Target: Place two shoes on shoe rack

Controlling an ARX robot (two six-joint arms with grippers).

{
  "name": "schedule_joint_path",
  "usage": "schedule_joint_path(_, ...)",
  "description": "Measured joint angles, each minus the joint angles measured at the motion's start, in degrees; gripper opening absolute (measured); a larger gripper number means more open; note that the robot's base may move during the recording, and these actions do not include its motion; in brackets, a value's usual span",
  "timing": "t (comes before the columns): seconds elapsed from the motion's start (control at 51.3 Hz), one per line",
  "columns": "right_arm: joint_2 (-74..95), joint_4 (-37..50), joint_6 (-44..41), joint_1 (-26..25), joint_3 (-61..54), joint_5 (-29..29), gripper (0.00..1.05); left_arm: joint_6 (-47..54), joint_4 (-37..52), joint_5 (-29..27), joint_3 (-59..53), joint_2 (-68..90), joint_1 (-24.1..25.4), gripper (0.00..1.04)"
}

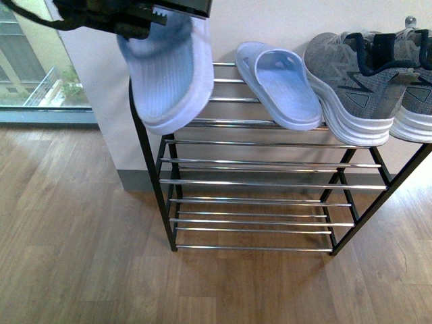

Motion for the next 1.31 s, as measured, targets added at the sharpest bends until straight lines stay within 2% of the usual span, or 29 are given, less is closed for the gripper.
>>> schedule_joint_path(0.215,0.0,0.0,0.02,0.0,0.0,-0.02,0.95,7.56,-2.36,-0.76,12.83,11.74,-0.17,0.02)
schedule_joint_path(0.527,0.0,0.0,0.02,0.0,0.0,-0.02,0.95,12.55,-5.75,-1.7,29.09,25.99,1.33,0.02)
schedule_joint_path(0.878,0.0,0.0,0.02,0.0,0.0,-0.04,0.95,13.44,-8.83,-1.49,40.87,35.87,2.38,0.02)
schedule_joint_path(1.053,0.0,0.0,0.04,0.0,0.0,-0.04,0.95,12.41,-8.98,2.01,40.87,35.95,2.34,0.26)
schedule_joint_path(1.17,0.0,0.0,0.04,0.0,0.0,-0.04,0.95,10.38,-8.81,5.14,39.47,35.1,2.36,0.49)
schedule_joint_path(1.307,0.0,0.0,0.04,0.0,0.0,-0.04,0.95,7.06,-5.27,10.45,30.56,27.71,2.05,0.78)
